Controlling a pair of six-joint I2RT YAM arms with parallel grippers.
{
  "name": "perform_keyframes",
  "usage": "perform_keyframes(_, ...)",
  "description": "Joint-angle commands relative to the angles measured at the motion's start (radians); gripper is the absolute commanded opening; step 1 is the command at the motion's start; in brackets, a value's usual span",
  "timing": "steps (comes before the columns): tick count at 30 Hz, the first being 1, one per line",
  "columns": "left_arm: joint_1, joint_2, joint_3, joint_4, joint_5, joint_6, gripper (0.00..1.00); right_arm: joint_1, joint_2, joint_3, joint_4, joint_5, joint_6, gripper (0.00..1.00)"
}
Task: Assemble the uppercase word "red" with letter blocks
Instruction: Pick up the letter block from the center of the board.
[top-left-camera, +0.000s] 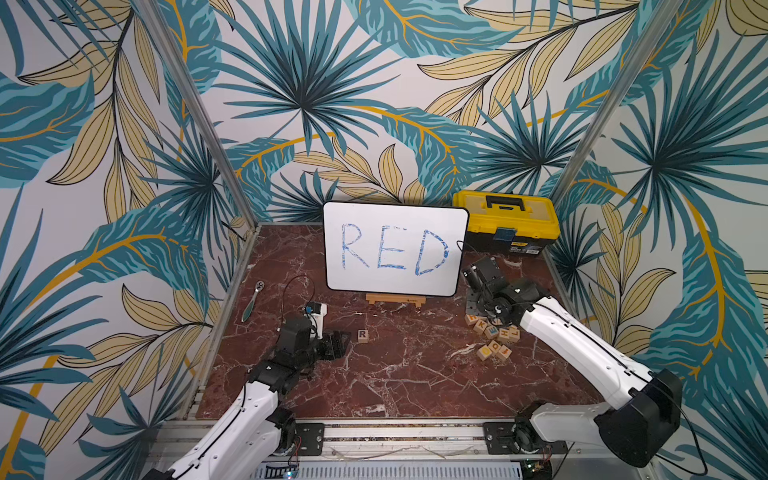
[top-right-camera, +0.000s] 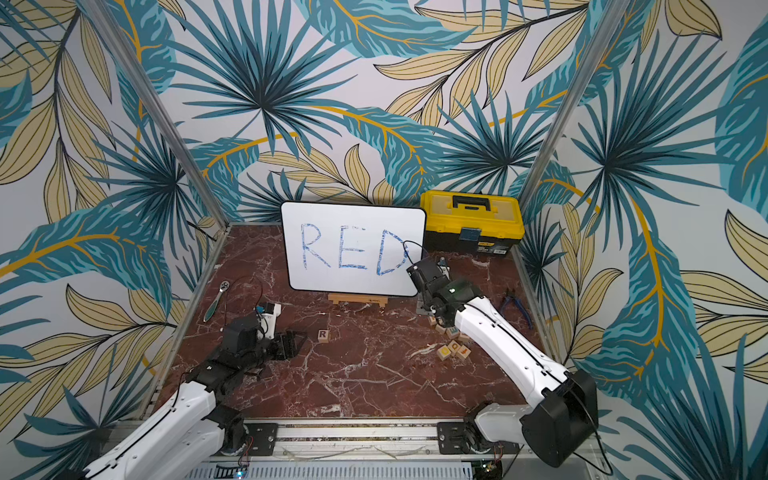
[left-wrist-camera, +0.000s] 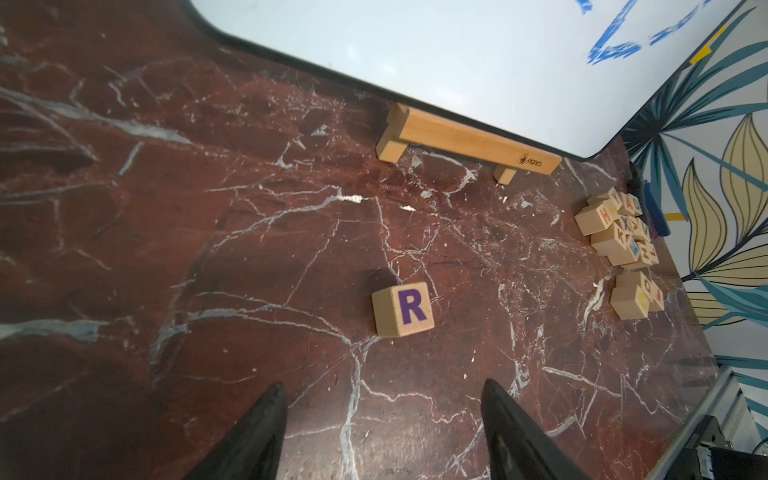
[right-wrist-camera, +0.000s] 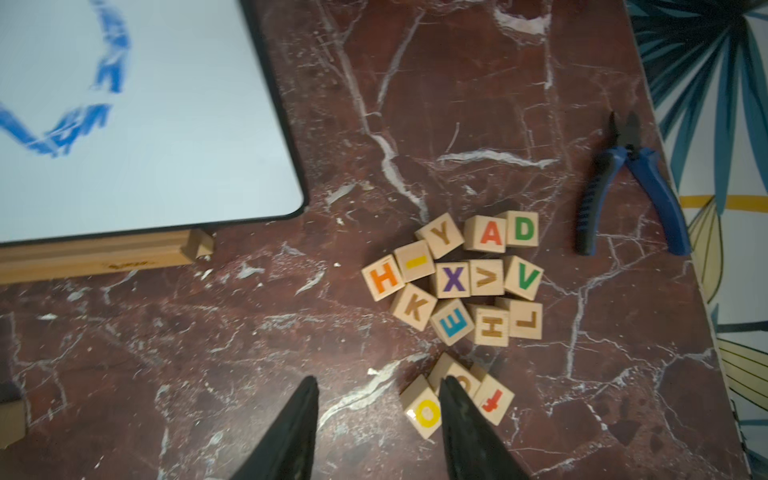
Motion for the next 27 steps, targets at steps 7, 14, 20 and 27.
perform_keyframes(7, -0.006, -0.050, 0.000, 0.121, 0.096, 0.021, 0.74, -0.216, 0.164, 0.027, -0.025, -0.135, -0.089, 0.47)
perform_keyframes(14, -0.007, -0.040, -0.011, 0.130, 0.092, 0.022, 0.74, -0.257, 0.227, -0.047, 0.020, -0.222, -0.065, 0.45)
perform_keyframes(20, -0.007, -0.015, -0.008, 0.141, 0.093, 0.025, 0.74, -0.260, 0.211, -0.145, 0.059, -0.272, -0.023, 0.45)
perform_keyframes(27, -0.008, -0.008, -0.005, 0.143, 0.087, 0.029, 0.74, -0.280, 0.181, -0.218, 0.073, -0.262, 0.015, 0.45)
